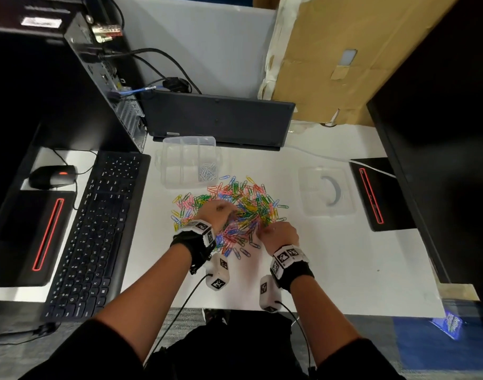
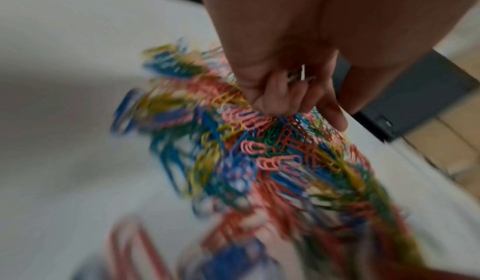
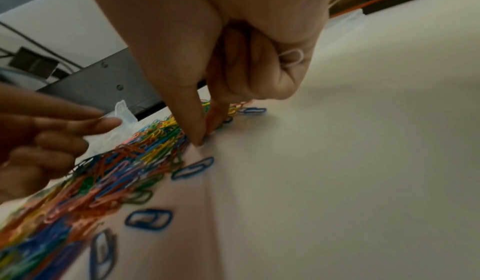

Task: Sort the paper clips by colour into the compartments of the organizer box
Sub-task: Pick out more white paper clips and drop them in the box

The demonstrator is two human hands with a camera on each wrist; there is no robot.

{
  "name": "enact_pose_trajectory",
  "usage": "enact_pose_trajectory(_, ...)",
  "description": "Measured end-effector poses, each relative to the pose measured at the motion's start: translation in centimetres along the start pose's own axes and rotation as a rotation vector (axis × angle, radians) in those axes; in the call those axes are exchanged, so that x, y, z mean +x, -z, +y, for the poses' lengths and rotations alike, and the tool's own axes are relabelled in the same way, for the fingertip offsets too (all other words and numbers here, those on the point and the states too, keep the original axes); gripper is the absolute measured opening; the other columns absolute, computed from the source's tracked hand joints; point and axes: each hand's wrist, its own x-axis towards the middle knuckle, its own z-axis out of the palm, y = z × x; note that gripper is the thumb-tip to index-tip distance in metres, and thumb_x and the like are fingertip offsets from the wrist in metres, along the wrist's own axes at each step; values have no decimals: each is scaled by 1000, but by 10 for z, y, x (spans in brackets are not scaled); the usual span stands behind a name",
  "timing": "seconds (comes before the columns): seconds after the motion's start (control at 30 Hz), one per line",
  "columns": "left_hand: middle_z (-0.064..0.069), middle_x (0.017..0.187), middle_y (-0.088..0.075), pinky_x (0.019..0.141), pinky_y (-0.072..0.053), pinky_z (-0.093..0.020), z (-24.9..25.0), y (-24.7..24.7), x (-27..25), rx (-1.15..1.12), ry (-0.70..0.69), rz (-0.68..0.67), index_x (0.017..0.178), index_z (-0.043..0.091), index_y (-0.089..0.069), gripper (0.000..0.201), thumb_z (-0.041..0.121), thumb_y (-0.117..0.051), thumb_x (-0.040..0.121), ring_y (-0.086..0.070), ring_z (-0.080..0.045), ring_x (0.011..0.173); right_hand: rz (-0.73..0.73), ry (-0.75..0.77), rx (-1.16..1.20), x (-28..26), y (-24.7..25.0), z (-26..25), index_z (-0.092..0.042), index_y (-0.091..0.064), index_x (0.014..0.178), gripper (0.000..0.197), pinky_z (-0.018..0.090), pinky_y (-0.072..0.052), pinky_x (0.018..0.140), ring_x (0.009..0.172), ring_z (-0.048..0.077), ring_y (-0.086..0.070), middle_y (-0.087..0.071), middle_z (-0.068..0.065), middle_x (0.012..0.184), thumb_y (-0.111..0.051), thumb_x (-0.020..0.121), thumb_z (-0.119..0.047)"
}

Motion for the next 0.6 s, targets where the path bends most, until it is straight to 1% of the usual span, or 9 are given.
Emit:
enact_pose_trajectory(0.03, 3, 84, -64, 64, -50, -25, 2, -1, 2, 176, -111, 44, 96, 19, -72, 18, 31, -59, 93, -60, -10, 70, 18, 9, -19, 1, -1, 0, -13, -70, 73, 51, 24, -42, 61, 76, 25, -65, -68, 4, 77, -49, 94, -55)
enact_pose_trajectory(0.1, 6, 85, -67, 72, -55, -28, 7, -4, 6, 388, -234, 50, 97, 24, -70, 13, 31, -66, 88, -62, -12, 74, 51, 29, -61, 2, -2, 0, -16, -76, 83, 47, 24, -45, 62, 82, 23, -69, -72, 2, 84, -51, 92, -55)
enact_pose_trajectory(0.17, 7, 95, -67, 77, -52, -25, 11, -10, 9, 528, -277, -10, 101, 25, -68, 21, 35, -70, 83, -61, -11, 83, 61, 41, -53, 3, -5, 1, -20, -78, 88, 38, 26, -52, 68, 86, 22, -70, -74, 0, 90, -57, 89, -52)
enact_pose_trajectory(0.23, 6, 101, -67, 79, -53, -28, 9, -17, 14, 623, -301, -30, 101, 25, -68, 27, 40, -73, 79, -62, -15, 91, 52, 47, -52, 4, -6, 1, -20, -77, 92, 34, 29, -56, 74, 89, 22, -70, -74, 1, 93, -60, 88, -50)
enact_pose_trajectory(0.37, 0, 105, -65, 80, -51, -31, 5, -23, 14, 647, -315, 5, 103, 23, -66, 22, 32, -69, 84, -61, -20, 95, 1, 91, -40, 6, -4, 3, -17, -77, 91, 41, 30, -56, 76, 90, 24, -69, -73, 3, 94, -54, 92, -51)
enact_pose_trajectory(0.47, -1, 104, -64, 79, -50, -30, 3, -18, 11, 626, -358, 24, 104, 21, -66, 17, 27, -65, 89, -61, -20, 94, -52, 135, 60, 9, -2, 11, -22, -75, 84, 32, 24, -46, 72, 91, 25, -66, -71, 1, 93, -55, 93, -45)
enact_pose_trajectory(0.53, 0, 99, -66, 77, -51, -30, 0, -12, 11, 596, -379, 39, 100, 20, -68, 13, 24, -62, 90, -61, -19, 90, -88, 157, 142, 14, -2, 20, -31, -67, 72, 23, 21, -38, 65, 87, 21, -63, -65, -4, 86, -59, 92, -40)
enact_pose_trajectory(0.57, 0, 97, -67, 76, -51, -29, -2, -8, 11, 569, -391, 38, 99, 19, -70, 12, 23, -62, 90, -62, -19, 88, -102, 163, 176, 16, -2, 24, -32, -63, 67, 26, 20, -37, 61, 81, 18, -61, -63, -6, 80, -60, 91, -41)
enact_pose_trajectory(0.6, -1, 95, -69, 76, -51, -29, -3, -5, 11, 534, -393, 28, 98, 17, -71, 13, 21, -62, 90, -62, -19, 86, -118, 171, 198, 18, 0, 28, -29, -60, 63, 32, 19, -36, 59, 75, 16, -57, -61, -5, 74, -61, 91, -44)
